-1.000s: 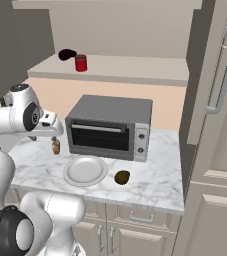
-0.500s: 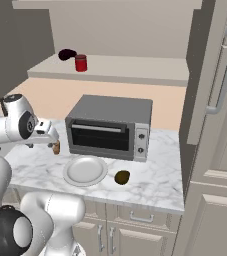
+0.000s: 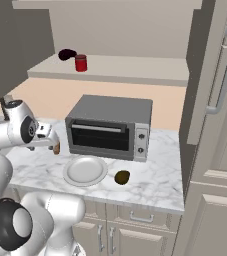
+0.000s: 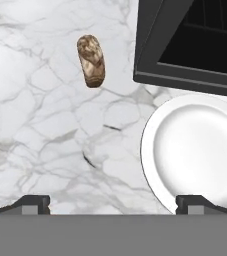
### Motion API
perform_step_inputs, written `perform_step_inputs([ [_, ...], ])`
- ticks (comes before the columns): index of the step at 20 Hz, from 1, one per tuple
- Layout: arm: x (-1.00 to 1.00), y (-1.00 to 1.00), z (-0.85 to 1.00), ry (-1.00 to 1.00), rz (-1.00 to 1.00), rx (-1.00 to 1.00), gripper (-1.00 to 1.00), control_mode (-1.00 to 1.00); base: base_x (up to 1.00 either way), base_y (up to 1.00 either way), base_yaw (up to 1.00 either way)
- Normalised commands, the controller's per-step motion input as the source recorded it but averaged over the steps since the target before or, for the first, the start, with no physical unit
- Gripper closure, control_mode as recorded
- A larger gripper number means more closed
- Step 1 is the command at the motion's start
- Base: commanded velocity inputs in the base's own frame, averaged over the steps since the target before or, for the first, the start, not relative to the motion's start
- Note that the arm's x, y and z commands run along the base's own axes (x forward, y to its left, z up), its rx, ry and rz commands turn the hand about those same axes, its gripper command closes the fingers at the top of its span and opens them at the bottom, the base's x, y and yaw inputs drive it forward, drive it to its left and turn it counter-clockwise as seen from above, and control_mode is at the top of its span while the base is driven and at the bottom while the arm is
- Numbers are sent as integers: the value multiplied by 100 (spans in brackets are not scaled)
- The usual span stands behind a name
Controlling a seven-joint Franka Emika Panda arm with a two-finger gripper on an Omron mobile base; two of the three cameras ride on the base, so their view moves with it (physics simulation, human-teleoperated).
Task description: Pick the avocado and bread from the counter and place them on the plate. Then pick the jam from the cabinet and place it next to the plate. Lastly close the cabinet door.
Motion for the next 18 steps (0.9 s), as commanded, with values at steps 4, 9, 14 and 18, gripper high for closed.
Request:
perform_step_inputs([
  [4,24,5,-15,0,0,0,-100,-100,0,0,0],
  [9,17,11,-11,0,0,0,-100,-100,0,0,0],
  [14,8,7,-9,0,0,-1,-100,-100,0,0,0],
  [18,5,12,-11,0,0,-9,-100,-100,0,0,0],
])
